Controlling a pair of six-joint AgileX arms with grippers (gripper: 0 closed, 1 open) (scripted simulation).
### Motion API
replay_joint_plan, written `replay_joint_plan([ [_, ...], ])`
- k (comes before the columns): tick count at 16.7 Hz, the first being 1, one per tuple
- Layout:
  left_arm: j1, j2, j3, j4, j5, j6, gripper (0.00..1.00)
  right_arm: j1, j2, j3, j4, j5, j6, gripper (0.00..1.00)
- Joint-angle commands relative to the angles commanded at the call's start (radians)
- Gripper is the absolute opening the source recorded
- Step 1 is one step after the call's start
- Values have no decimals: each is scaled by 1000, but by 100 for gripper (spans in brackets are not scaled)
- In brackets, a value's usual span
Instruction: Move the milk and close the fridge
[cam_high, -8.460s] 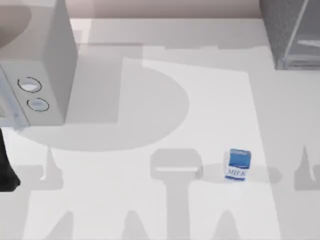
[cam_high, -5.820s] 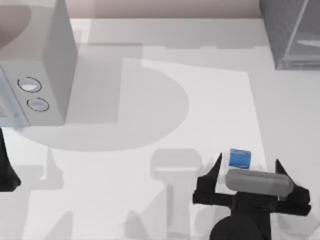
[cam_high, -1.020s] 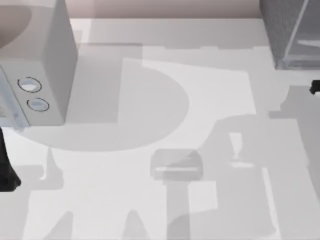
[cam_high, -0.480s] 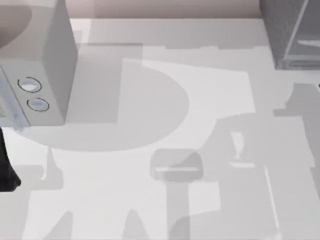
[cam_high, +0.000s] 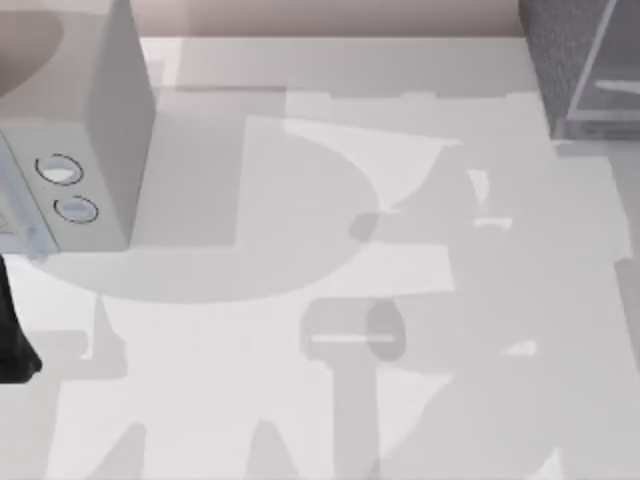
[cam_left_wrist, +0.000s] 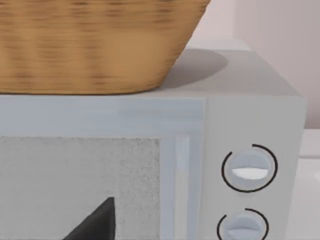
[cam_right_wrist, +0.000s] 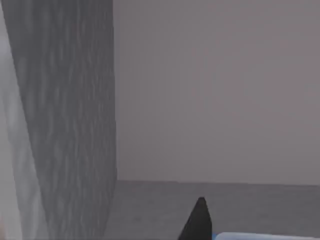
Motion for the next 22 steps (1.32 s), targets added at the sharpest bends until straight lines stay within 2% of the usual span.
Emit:
replay_joint_plan([
  [4,0,0,0,0,0,0,100,-68,232,277,-113,-78,-9,0],
  [7,0,0,0,0,0,0,100,-104,356,398,-187,-119,-8,0],
  [20,0,0,0,0,0,0,100,-116,392,430,-214,-132,-7,0],
  [22,0,0,0,0,0,0,100,-116,392,430,-214,-132,-7,15],
])
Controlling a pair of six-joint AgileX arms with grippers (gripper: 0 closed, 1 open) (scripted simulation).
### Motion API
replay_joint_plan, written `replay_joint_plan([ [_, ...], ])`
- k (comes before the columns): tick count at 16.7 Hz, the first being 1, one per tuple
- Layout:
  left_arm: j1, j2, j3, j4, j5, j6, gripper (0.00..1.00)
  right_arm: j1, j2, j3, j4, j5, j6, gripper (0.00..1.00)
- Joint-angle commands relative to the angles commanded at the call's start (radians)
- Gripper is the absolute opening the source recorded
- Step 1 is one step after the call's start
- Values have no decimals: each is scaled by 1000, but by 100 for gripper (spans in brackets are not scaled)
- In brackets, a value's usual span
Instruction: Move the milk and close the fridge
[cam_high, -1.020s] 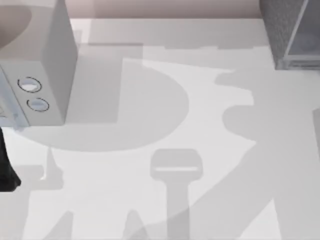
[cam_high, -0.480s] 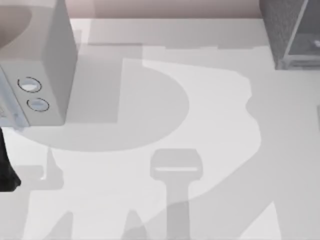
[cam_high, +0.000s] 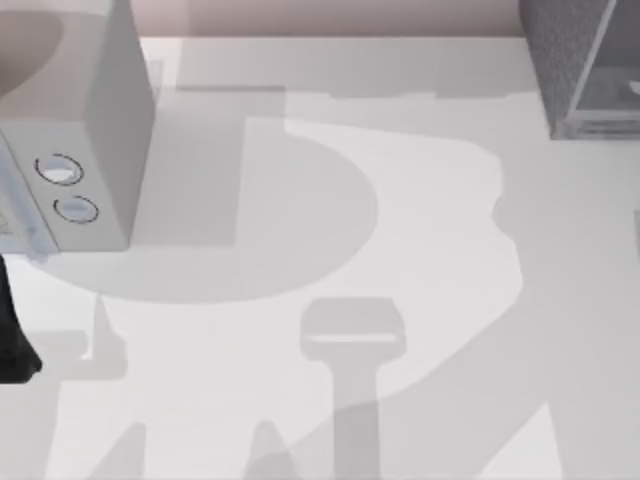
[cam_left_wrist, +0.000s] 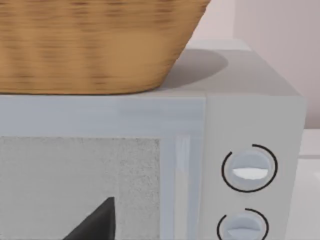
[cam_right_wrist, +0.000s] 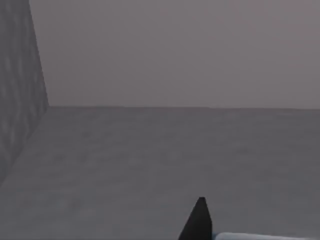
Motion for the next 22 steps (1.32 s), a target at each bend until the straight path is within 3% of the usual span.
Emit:
replay_joint_plan([
  [11,0,0,0,0,0,0,100,0,0,0,0,0,0,98],
  [22,0,0,0,0,0,0,100,3,-7,-9,-5,1,0,100],
])
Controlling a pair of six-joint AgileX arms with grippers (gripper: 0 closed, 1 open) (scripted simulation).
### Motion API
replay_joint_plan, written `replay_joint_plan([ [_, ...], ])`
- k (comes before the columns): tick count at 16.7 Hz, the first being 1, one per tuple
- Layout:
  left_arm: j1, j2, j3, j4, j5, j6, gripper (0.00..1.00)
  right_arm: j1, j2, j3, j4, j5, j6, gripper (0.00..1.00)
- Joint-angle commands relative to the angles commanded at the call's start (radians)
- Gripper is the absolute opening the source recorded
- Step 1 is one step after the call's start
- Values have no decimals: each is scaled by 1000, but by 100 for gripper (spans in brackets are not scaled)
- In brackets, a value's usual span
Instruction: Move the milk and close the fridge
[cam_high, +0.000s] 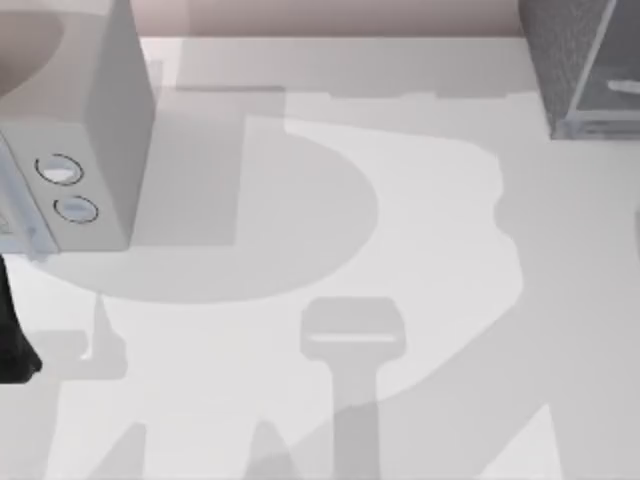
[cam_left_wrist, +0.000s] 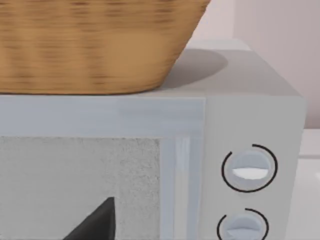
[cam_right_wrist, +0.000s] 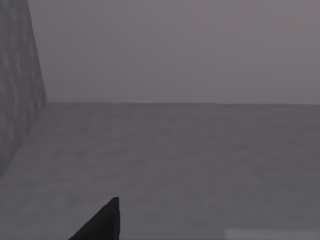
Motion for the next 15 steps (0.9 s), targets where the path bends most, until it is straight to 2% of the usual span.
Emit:
replay_joint_plan([
  [4,0,0,0,0,0,0,100,15,-91,-120,-89,22,-3,100],
  [8,0,0,0,0,0,0,100,50,-314,-341,-235,51,-9,100],
  [11,0,0,0,0,0,0,100,86,-591,-492,-329,61,-17,100],
  [15,0,0,0,0,0,0,100,134,-1091,-680,-447,73,-23,100],
])
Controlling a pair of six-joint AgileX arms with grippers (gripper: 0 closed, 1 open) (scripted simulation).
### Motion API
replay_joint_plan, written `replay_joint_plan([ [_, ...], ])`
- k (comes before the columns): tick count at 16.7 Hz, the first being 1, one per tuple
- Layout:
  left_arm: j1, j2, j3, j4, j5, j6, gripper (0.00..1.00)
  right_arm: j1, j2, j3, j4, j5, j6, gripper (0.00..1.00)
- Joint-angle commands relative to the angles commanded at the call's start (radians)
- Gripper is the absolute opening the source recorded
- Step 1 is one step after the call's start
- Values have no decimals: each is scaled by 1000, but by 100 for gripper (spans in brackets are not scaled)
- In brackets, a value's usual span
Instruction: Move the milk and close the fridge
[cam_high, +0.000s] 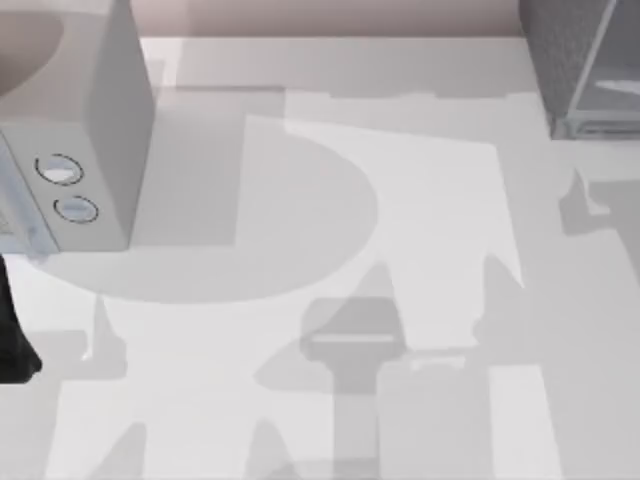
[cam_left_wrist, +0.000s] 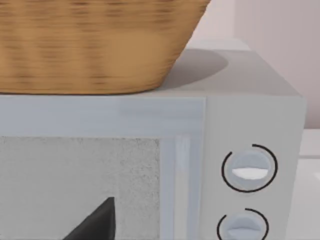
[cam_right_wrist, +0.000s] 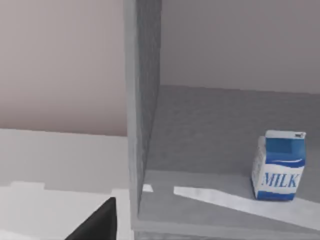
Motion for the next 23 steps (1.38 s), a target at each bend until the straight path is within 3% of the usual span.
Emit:
replay_joint_plan([
  [5,0,0,0,0,0,0,100,42,-626,-251,-135,36,-4,100],
  [10,0,0,0,0,0,0,100,62,-1013,-487,-278,104,11,100],
  [14,0,0,0,0,0,0,100,74,-1133,-592,-339,133,39,100],
  [23,0,0,0,0,0,0,100,74,-1190,-547,-407,132,39,100],
])
